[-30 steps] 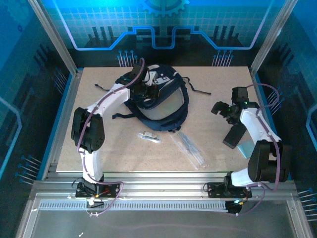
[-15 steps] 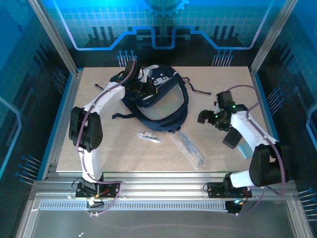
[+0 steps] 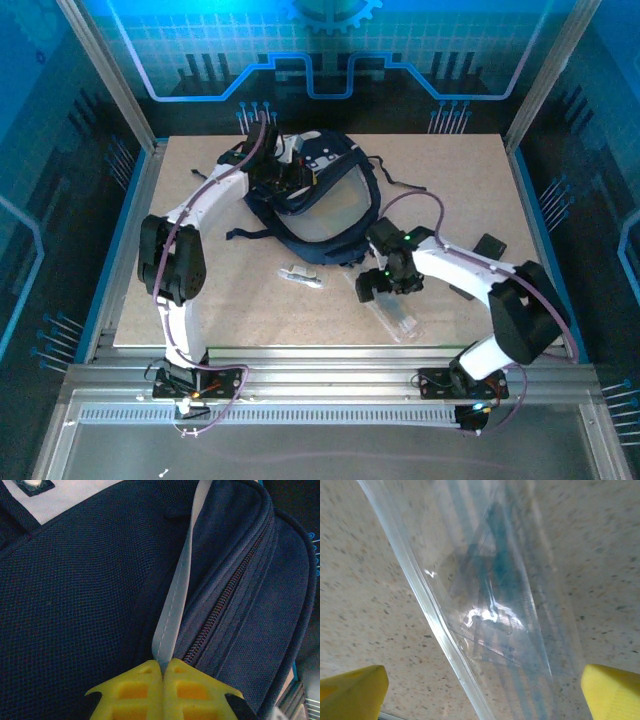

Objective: Pack books, pencil case, and school supplies into a backpack

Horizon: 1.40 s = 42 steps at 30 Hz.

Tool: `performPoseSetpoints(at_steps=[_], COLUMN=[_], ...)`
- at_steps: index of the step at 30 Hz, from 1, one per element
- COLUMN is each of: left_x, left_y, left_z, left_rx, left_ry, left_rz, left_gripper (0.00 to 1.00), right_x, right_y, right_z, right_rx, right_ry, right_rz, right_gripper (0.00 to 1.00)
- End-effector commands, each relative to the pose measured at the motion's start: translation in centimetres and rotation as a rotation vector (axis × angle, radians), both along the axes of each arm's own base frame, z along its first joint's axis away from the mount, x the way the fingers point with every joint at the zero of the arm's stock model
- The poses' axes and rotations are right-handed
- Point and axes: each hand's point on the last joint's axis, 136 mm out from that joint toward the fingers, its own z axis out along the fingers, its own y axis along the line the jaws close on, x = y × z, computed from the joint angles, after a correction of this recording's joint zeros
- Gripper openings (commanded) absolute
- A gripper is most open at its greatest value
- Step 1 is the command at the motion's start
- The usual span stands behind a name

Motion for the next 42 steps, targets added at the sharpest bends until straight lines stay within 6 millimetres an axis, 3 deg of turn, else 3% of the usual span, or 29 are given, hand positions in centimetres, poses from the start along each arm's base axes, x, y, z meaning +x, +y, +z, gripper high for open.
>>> performPoseSetpoints(at_steps=[1,6,12,22,26,36,42], left_x=[0.4,0.2,0.0,-0.1,0.1,0.1,0.3], left_y=[-0.2,0.0,0.1,0.2,0.1,0.0,-0.1], left_z=[2.8,2.6,2.9,3.3,3.4,3.9,4.0], left_rx=[-0.063,-0.061,-0.061,-0.062,-0.071,-0.078,-0.090], left_ry=[-0.044,-0.036,-0.043,-0.050,-0.049,-0.056,-0.054], left_rz=[-0.013,-0.012,-0.013,-0.010,-0.007,-0.005,-0.002], left_gripper=[0.00,0.00,0.00,0.00,0.00,0.00,0.00], right_x=[-1.4,-1.1,-0.9,-1.0,-0.5,0.3,-0.4], right_y=[-0.2,-0.2,-1.7,-3.3,-3.4,-2.7,-3.4], right_z=[-1.7,-3.5,-4.8,-4.5,-3.6,-1.2,-0.8], right_rx=[-0.103,-0.202,-0.275,-0.264,-0.204,-0.017,0.131], right_ry=[0.037,0.013,0.030,0.029,0.009,0.013,0.052], right_rz=[0.110,0.159,0.107,0.017,-0.025,-0.101,-0.196], right_gripper=[1.00,1.00,0.99,0.55,0.45,0.31,0.20])
